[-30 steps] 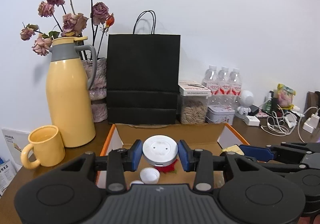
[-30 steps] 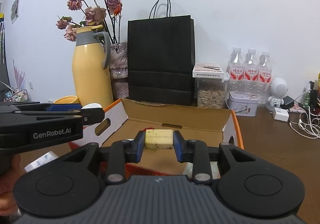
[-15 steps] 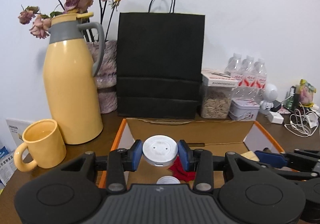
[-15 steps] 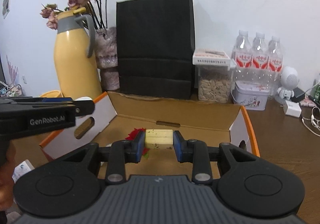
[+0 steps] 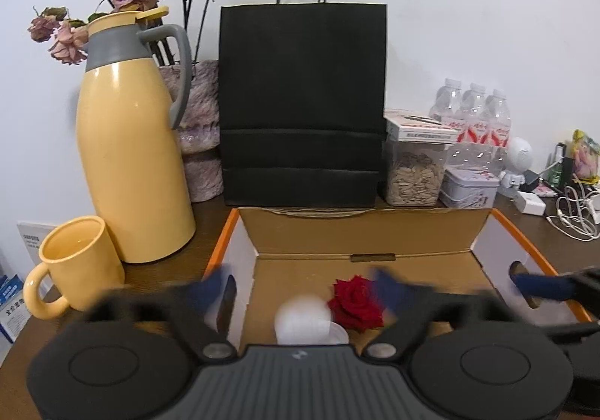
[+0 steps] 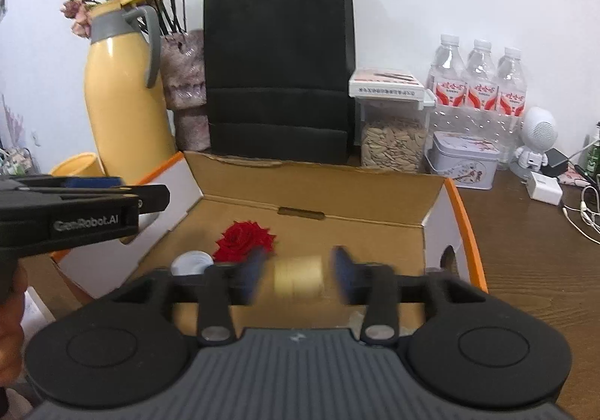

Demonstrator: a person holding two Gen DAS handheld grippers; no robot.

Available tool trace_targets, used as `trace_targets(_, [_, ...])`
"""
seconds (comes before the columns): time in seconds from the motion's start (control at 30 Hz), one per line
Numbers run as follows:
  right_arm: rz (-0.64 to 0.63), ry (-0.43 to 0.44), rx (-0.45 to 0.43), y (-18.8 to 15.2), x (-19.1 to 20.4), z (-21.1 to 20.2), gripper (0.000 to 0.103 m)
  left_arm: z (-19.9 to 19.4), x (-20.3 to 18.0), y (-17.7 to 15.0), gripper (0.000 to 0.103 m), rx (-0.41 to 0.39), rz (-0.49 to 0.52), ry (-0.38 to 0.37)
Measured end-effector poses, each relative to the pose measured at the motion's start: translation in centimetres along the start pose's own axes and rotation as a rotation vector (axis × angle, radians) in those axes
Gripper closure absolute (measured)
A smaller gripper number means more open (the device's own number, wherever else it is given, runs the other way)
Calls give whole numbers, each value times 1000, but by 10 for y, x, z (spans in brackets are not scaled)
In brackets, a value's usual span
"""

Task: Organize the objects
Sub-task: 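Carry the disc and block into the cardboard box and open both tools, then move both tools back over the table toward the cloth and plush toy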

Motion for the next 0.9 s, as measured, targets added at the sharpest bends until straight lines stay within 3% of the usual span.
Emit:
trace_targets(0.03, [0,-14,-5,0,-1,0,9,-1,1,1,0,-18,-1,5])
trace_targets(0.07, [-3,-22,-9,0,-1,0,1,-2,0,1,0,-25,1,9])
trace_targets(0.57, [-4,-25,-9,0,-1,-3,0,-10,-1,4,0,-33,2,-1])
trace_targets(0.9, [-30,-32,-42,0,3,-23,0,-38,5,5,0,-71,-17,-20])
Point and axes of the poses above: each gripper's, at about its wrist camera, not at the fingertips, and z roughly the way its jaws point, x to its left, y to its top, the point moved 5 cm from there along z, roughly the way its jaws point, and after that the axes turned 2 degrees about -y, right-handed, at the moved point
